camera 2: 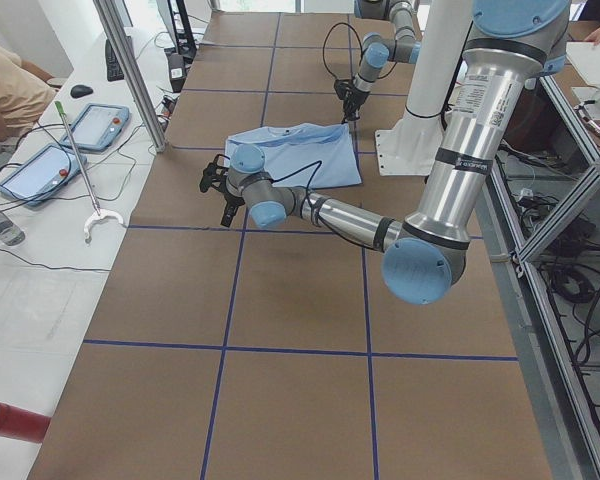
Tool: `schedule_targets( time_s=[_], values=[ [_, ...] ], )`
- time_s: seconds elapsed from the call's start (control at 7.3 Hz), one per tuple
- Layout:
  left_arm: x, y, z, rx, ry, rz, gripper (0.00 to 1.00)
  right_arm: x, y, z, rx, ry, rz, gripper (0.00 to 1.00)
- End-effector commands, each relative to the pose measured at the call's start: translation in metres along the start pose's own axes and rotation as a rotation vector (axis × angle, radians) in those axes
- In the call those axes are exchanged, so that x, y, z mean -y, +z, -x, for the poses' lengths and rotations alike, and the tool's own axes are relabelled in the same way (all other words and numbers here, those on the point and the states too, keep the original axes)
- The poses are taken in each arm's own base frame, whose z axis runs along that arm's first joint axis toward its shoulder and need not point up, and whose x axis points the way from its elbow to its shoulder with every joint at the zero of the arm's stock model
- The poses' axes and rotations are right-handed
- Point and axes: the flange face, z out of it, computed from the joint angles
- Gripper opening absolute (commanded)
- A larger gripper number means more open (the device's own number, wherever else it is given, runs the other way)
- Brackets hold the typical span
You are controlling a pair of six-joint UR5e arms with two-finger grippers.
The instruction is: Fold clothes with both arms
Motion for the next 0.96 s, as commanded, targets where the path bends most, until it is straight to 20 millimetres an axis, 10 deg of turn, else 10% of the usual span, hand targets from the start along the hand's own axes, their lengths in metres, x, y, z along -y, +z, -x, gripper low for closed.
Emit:
schedule_targets(
  time_s=[0.0,0.14,0.27,0.82],
  values=[
    [0.000,0.001,0.000,0.000,0.002,0.000,1.00,-0.014,0.004,-0.015,-0.029,0.110,0.038,0.00],
    [-0.001,0.001,-0.002,-0.001,0.001,0.000,1.00,-0.023,0.007,-0.011,-0.032,0.160,0.048,0.04],
    [-0.001,0.001,-0.003,-0.004,0.003,0.002,1.00,-0.033,0.006,-0.003,-0.024,0.163,0.055,0.99],
    [-0.001,0.000,-0.003,-0.006,0.005,0.000,1.00,0.029,-0.009,0.005,0.024,0.080,0.001,0.99]
  ],
)
